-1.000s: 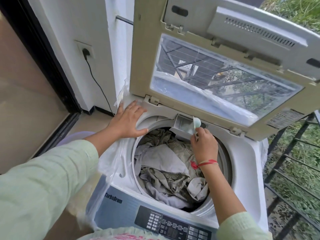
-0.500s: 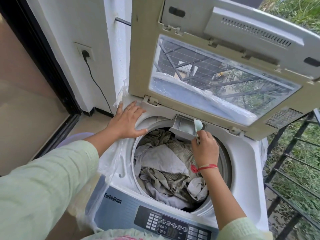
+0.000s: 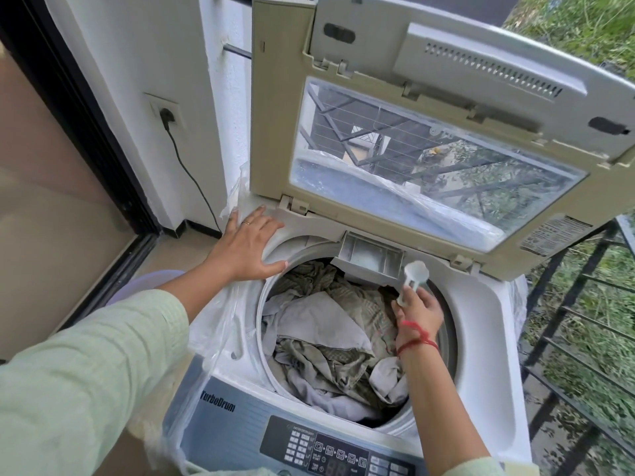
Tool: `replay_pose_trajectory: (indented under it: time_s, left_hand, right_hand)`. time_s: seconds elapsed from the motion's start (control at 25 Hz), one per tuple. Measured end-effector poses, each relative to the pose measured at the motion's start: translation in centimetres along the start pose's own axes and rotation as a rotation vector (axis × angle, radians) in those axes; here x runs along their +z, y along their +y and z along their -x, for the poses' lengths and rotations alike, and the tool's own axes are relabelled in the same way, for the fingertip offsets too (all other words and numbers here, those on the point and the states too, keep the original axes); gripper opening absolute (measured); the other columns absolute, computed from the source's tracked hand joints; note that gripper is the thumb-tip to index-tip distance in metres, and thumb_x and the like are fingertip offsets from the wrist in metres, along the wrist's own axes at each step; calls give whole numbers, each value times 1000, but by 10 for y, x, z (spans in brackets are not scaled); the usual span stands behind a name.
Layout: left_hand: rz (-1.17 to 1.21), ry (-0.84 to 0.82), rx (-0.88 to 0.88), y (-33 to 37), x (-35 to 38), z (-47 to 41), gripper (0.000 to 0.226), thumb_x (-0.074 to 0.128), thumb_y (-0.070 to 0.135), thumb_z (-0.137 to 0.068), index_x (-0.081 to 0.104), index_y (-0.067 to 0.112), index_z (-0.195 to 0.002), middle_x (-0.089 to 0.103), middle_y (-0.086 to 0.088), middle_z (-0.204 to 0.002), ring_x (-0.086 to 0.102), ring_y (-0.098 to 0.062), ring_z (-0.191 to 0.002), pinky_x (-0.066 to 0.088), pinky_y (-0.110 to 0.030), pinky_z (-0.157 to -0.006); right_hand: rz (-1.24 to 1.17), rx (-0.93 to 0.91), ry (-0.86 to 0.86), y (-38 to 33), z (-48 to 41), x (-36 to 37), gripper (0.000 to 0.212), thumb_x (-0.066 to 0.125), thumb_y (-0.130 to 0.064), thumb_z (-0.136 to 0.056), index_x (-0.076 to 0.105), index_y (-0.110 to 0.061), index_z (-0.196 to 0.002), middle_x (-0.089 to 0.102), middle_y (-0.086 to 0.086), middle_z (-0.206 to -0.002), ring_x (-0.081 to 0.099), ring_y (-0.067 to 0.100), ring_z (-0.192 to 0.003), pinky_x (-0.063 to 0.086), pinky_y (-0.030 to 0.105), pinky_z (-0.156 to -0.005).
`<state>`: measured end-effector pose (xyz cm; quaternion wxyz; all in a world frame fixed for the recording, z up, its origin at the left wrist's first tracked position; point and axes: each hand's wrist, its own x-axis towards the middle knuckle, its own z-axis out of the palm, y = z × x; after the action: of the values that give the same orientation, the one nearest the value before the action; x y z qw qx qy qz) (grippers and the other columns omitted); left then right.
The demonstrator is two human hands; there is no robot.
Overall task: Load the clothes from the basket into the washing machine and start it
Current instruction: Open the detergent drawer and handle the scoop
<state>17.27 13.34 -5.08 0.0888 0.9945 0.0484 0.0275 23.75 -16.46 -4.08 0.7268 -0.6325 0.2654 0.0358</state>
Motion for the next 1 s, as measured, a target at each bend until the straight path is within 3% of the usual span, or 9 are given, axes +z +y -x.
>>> replay_pose_trajectory:
  time_s: [0.08, 0.16, 0.24, 0.32, 0.4, 0.48, 0.68, 0.92, 1.0]
  left_hand:
    - [-42, 1, -14, 0, -2, 1, 88, 35, 73, -69, 32, 22, -140, 32, -3, -147, 9, -22, -145, -2, -57, -113]
    - [-155, 66, 44, 6, 2, 8, 83, 37, 66, -73, 37, 15, -139, 34, -8, -148, 9, -25, -145, -4, -57, -113]
    - [-219, 111, 177, 24, 13, 16, 79, 36, 57, -79, 35, 9, -141, 32, -12, -151, 7, -25, -145, -1, -54, -115]
    - [-131, 34, 236, 51, 31, 23, 83, 35, 54, -83, 16, 8, -149, 15, -11, -157, -4, -22, -145, 0, -47, -115]
    - [5, -121, 194, 80, 46, 22, 89, 35, 56, -86, -15, 15, -148, -15, -5, -157, -24, -16, -142, -8, -42, -116]
    - [64, -253, 161, 100, 57, 20, 95, 39, 57, -89, -29, 18, -143, -33, 0, -151, -32, -16, -138, -11, -42, -117]
    - [129, -297, 73, 114, 66, 12, 97, 41, 58, -90, -29, 15, -143, -39, -2, -148, -28, -18, -140, -9, -41, -118]
    - [364, -254, 39, 124, 68, 4, 99, 46, 55, -89, -28, 17, -142, -39, 2, -147, -24, -11, -141, -1, -36, -119]
    - [387, -240, 14, 127, 65, -3, 98, 45, 56, -90, -27, 16, -143, -37, 1, -149, -24, -9, -140, -1, -36, -119]
  right_hand:
    - [-379, 435, -95, 5, 2, -7, 13, 48, -2, -95, 53, -6, -84, 54, 6, -86, 61, 15, -72, 55, 20, -56]
    - [-454, 597, -162, 9, 7, -10, 17, 42, -3, -97, 52, -2, -84, 54, 12, -100, 59, 19, -92, 56, 23, -70]
    - [-512, 636, -187, 9, 7, -7, 16, 41, -4, -98, 52, 1, -87, 51, 17, -120, 53, 23, -113, 47, 30, -92]
    - [-613, 634, -161, 7, 1, -3, 16, 39, -6, -99, 52, 3, -102, 44, 14, -139, 44, 24, -130, 36, 34, -106]
    - [-677, 597, -140, 2, -5, 2, 24, 36, -7, -101, 49, 2, -118, 38, 13, -146, 37, 25, -136, 29, 35, -111]
    - [-703, 589, -116, -4, -7, 7, 30, 34, -7, -101, 46, 4, -127, 38, 15, -146, 35, 26, -137, 26, 36, -112]
    - [-755, 619, -105, -10, -7, 13, 21, 36, -6, -100, 51, 2, -89, 40, 15, -144, 37, 26, -136, 26, 35, -114]
    - [-772, 569, -96, -12, -8, 18, 28, 35, -4, -100, 49, 2, -123, 41, 16, -144, 38, 25, -135, 29, 35, -113]
    - [-775, 541, -92, -13, -11, 22, 27, 36, -3, -99, 48, -1, -123, 41, 17, -144, 38, 26, -135, 30, 36, -113]
